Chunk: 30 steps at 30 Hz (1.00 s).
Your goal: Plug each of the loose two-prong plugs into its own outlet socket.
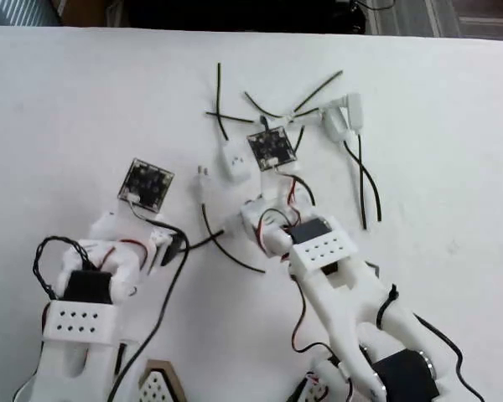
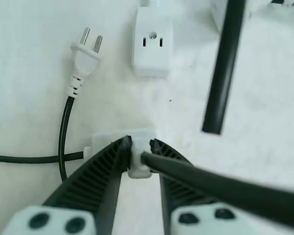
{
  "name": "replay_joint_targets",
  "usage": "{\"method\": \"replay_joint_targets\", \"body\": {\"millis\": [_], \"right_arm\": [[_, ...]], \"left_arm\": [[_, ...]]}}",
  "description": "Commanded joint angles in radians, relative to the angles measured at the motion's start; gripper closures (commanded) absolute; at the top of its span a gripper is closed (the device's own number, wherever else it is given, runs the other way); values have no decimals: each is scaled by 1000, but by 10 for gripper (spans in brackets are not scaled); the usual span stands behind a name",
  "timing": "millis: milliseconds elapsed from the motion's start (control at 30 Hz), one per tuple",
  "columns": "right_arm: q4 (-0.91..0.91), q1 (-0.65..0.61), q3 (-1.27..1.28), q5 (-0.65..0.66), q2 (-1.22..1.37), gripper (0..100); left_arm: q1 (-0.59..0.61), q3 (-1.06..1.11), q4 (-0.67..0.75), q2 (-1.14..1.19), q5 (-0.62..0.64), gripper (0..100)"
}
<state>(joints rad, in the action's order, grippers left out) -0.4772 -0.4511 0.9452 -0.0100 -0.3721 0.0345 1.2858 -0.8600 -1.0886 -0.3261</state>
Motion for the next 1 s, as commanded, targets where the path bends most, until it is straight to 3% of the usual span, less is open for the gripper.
{"method": "replay_joint_targets", "body": {"millis": [0,233,733,967], "right_arm": [[25,16,-34,11,-5,981],[128,39,23,94,-5,981],[128,18,25,94,131,981],[33,16,29,87,45,981]], "left_arm": [[8,-5,11,-19,0,717],[8,-5,11,-19,0,717],[8,-5,11,-19,0,718],[8,-5,11,-19,0,718]]}}
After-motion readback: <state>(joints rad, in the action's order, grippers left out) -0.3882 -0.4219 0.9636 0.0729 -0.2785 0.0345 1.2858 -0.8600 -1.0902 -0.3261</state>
